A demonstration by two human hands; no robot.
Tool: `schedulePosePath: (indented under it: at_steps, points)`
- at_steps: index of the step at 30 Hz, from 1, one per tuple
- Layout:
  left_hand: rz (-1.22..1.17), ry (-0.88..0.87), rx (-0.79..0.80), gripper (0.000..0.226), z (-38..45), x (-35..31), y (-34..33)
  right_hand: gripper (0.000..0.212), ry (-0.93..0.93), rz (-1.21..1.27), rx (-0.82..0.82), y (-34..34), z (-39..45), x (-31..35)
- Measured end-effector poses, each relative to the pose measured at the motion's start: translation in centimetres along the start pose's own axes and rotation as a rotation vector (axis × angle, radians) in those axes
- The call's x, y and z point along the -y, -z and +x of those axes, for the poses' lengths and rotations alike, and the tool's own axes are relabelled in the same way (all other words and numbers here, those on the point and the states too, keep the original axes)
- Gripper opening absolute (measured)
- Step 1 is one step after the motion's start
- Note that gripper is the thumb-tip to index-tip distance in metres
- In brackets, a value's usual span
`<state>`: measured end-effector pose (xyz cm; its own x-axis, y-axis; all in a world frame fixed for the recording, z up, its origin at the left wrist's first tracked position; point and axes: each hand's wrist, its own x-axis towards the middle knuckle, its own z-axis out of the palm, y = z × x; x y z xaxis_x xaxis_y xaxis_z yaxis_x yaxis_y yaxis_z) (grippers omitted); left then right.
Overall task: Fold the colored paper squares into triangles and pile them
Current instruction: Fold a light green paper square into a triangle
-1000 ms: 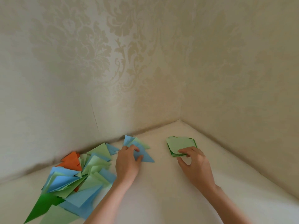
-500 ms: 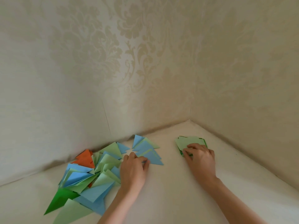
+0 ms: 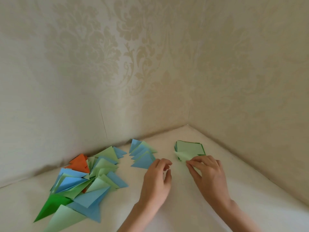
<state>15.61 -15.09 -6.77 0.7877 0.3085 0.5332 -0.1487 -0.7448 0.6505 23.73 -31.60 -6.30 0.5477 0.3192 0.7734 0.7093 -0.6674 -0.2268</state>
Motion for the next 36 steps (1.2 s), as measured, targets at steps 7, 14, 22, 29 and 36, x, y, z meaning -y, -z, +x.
schedulePosePath:
  at_steps: [7,14,22,29,36]
  points:
    - [-0.046,-0.083,0.132,0.024,-1.9,0.7,-1.3,0.022,0.034,0.048,0.202,-0.1,-3.9,-0.1]
    - [-0.011,-0.089,0.179,0.018,-1.8,1.4,-1.9,0.022,-0.098,0.149,0.298,0.0,-3.8,0.2]
    - [0.084,0.028,0.167,0.019,-0.5,1.0,-2.8,0.015,-0.253,0.321,0.367,-0.1,-3.2,-0.1]
    - [0.172,0.137,0.156,0.016,-0.4,0.2,-3.5,0.022,-0.381,0.387,0.364,0.0,-3.1,0.1]
    - [0.116,0.152,0.150,0.012,-0.3,0.5,-3.4,0.027,-0.462,0.417,0.426,0.1,-2.5,0.3]
